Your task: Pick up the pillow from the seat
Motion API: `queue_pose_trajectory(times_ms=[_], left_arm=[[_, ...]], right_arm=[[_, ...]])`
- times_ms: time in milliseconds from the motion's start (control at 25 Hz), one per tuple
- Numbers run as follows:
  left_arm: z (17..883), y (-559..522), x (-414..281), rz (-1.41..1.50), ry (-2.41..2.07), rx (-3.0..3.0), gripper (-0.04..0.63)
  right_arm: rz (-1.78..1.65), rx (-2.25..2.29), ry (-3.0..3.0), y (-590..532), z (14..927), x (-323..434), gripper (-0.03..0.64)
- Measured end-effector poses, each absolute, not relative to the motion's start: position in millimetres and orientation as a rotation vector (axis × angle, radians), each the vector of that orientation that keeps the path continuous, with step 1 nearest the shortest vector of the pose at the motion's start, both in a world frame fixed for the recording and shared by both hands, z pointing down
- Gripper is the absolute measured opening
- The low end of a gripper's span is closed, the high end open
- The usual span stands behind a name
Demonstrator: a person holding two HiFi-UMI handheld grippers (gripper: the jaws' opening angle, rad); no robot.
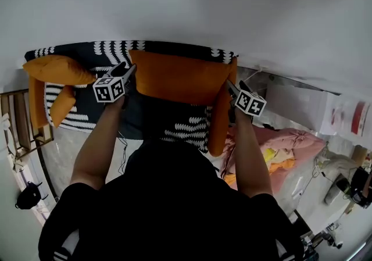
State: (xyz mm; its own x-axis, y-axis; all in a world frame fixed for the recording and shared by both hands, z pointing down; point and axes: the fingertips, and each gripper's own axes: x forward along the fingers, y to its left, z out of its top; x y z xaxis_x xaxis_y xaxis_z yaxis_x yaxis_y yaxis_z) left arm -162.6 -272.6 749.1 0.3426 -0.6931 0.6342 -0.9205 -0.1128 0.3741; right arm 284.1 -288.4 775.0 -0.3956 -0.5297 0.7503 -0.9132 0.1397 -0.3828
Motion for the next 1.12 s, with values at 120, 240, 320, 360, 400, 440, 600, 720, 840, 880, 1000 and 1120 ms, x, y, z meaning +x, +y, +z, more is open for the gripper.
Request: queue_pose_trajectory(times_ms=[120, 240, 320, 360, 400, 440, 600, 720, 840, 880, 1000, 1120], left_arm=[[765.1, -277.7, -171.0, 0.401, -1.415, 1.843, 0.239], [779.9, -284.2, -179.5, 0.404, -1.422, 1.815, 0.252], [790.2, -288.1, -185.4, 0.397, -1.434, 1.791, 0.267], [795.2, -289.5, -188.7, 0.394, -1.441, 1.779, 0.268], [800.3, -290.5, -191.5, 0.391, -1.445, 1.767, 0.27], [805.4, -291.0, -193.2, 0.388, -1.444, 1.756, 0.272], [825.5, -292.1, -197.3, 0.391, -1.441, 1.721, 0.276], [841.2, -295.6, -202.1, 0.4, -1.442, 1.699, 0.279], [858.5, -297.9, -209.2, 0.391, -1.445, 1.66, 0.284], [862.2, -298.9, -210.0, 0.388, -1.443, 1.652, 0.285], [870.2, -303.8, -209.3, 0.383, -1.43, 1.646, 0.287], [879.3, -309.0, -210.5, 0.387, -1.43, 1.634, 0.291]], right_arm=[[1.18, 1.395, -1.974, -294.4, 782.7, 280.1, 0.344], [1.178, 1.42, -1.971, -301.6, 788.8, 278.8, 0.347], [1.176, 1.433, -1.966, -306.2, 794.4, 278.5, 0.348], [1.177, 1.439, -1.964, -308.2, 797.1, 277.9, 0.35], [1.178, 1.445, -1.961, -310.1, 799.5, 277.2, 0.35], [1.181, 1.45, -1.958, -312.0, 801.5, 276.6, 0.35], [1.193, 1.465, -1.951, -319.4, 810.0, 274.5, 0.351], [1.201, 1.48, -1.936, -323.4, 818.3, 273.9, 0.351], [1.217, 1.501, -1.911, -327.1, 829.7, 276.6, 0.353], [1.229, 1.511, -1.902, -328.3, 833.7, 278.3, 0.353], [1.27, 1.547, -1.866, -331.8, 848.3, 284.2, 0.353], [1.324, 1.573, -1.83, -335.0, 864.6, 287.2, 0.354]])
